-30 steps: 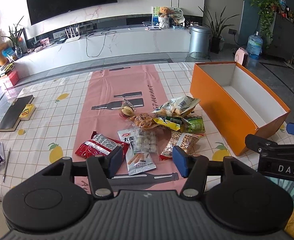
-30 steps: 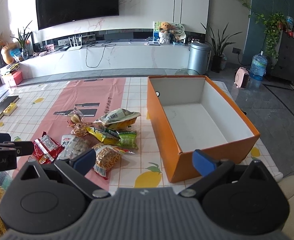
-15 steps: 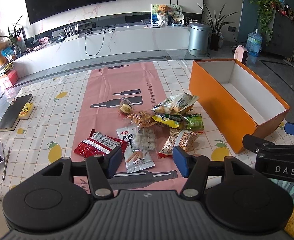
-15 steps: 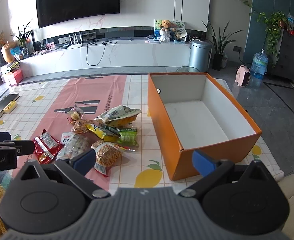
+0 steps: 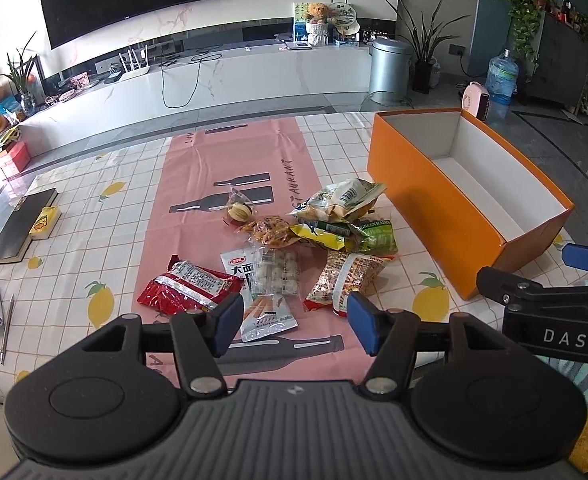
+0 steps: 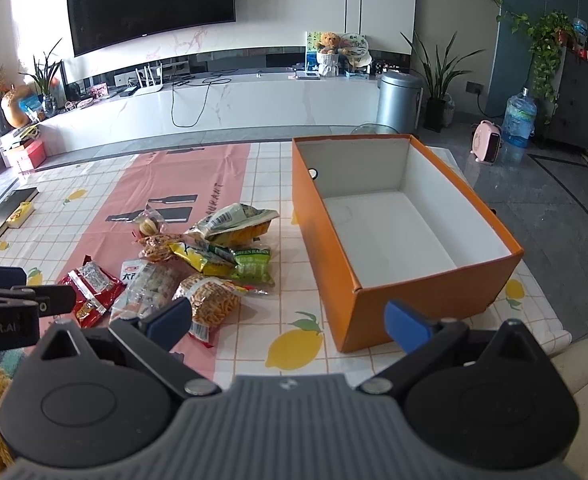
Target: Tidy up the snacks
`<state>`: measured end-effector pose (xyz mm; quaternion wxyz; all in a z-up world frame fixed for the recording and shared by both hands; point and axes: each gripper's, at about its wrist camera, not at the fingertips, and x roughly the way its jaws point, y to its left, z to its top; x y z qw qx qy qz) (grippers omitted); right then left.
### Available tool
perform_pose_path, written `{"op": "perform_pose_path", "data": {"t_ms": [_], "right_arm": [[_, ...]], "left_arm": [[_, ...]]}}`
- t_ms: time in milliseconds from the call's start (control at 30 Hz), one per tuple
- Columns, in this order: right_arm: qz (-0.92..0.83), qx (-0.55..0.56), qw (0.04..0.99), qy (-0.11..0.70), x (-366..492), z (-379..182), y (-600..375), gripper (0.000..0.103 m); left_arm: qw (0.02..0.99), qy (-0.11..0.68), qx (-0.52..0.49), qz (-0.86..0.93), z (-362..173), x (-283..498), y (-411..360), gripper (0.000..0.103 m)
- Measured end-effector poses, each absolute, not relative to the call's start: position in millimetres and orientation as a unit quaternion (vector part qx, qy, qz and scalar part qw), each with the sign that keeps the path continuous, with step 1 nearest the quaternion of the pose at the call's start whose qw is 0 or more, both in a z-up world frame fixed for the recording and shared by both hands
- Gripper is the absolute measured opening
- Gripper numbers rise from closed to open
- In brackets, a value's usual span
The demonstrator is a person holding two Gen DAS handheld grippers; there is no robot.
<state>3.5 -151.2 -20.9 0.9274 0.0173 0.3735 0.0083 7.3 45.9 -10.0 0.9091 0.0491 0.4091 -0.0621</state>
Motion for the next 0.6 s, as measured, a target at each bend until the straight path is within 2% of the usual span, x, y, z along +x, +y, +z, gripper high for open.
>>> {"op": "perform_pose_path", "data": {"t_ms": [600], "right_arm": [[0.009, 0.024, 0.926, 0.376, 3.8, -20.9, -154.2, 0.099]], "left_arm": [[0.908, 0.412, 0.048, -0.061, -10.9, 7.3, 44.0, 0.070]]}}
